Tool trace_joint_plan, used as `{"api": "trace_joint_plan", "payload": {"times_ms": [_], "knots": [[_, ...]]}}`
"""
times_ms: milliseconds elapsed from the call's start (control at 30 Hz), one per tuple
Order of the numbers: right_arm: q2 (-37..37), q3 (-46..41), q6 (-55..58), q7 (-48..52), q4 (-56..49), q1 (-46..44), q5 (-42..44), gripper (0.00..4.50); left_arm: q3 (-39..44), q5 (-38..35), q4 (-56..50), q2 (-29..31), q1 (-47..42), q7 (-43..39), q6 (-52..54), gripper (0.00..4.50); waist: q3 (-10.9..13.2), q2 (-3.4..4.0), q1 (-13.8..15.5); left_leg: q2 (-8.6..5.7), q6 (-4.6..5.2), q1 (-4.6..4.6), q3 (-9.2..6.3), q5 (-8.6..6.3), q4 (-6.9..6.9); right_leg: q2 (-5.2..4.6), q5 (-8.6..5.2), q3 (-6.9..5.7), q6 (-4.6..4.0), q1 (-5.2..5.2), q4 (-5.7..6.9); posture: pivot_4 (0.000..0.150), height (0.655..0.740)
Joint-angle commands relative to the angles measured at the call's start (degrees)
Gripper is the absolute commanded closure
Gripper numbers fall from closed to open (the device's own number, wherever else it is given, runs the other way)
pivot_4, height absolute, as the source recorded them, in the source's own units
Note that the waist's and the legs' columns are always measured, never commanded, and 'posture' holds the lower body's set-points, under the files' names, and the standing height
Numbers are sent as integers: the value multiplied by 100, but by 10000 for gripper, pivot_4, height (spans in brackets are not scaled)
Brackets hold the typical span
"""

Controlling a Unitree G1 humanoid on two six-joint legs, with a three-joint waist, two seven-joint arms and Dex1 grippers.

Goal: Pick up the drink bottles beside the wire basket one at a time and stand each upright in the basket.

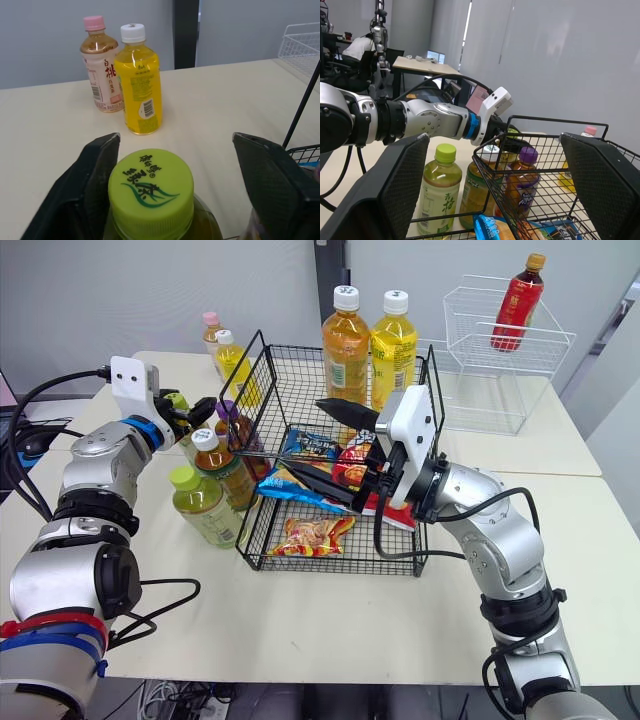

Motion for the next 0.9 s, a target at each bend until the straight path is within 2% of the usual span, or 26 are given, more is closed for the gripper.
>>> {"api": "trace_joint_plan", "payload": {"times_ms": [33,167,467,600,767,900], "knots": [[-32,-122,-19,-7,-241,-1,80,0,24,37,-39,58,-142,34,-50,19016,0,0,2,0,0,0,0,0,0,0,0,0,0,0,0,1500,7400],[-23,-112,-28,15,-220,-4,90,0,34,50,-49,106,-107,80,-17,30906,0,0,2,-1,0,0,0,0,0,0,0,1,0,0,0,1500,7400],[32,-74,-109,30,-186,-4,51,0,240,-127,-426,404,120,20,31,31116,0,0,-65,2,-1,3,1,0,0,1,0,1,0,0,2,1500,7400],[83,-146,-182,10,-166,-10,72,0,444,-454,-1069,787,-121,-533,379,31116,2,-4,-139,3,-15,-1,-1,9,0,1,0,-1,-1,-4,4,1500,7400],[142,-189,-306,-74,-174,-6,1,0,249,-516,-1993,1305,-934,-1116,1156,31116,9,-16,-122,2,-18,-31,-16,10,7,1,2,-19,-4,-21,0,1500,7400],[189,-177,-373,-166,-175,-2,-77,0,233,-746,-2397,1273,-1942,-1275,1910,31116,9,-16,-64,-7,-16,-51,-26,9,20,-5,9,-26,-15,-25,-7,1500,7400]]}}
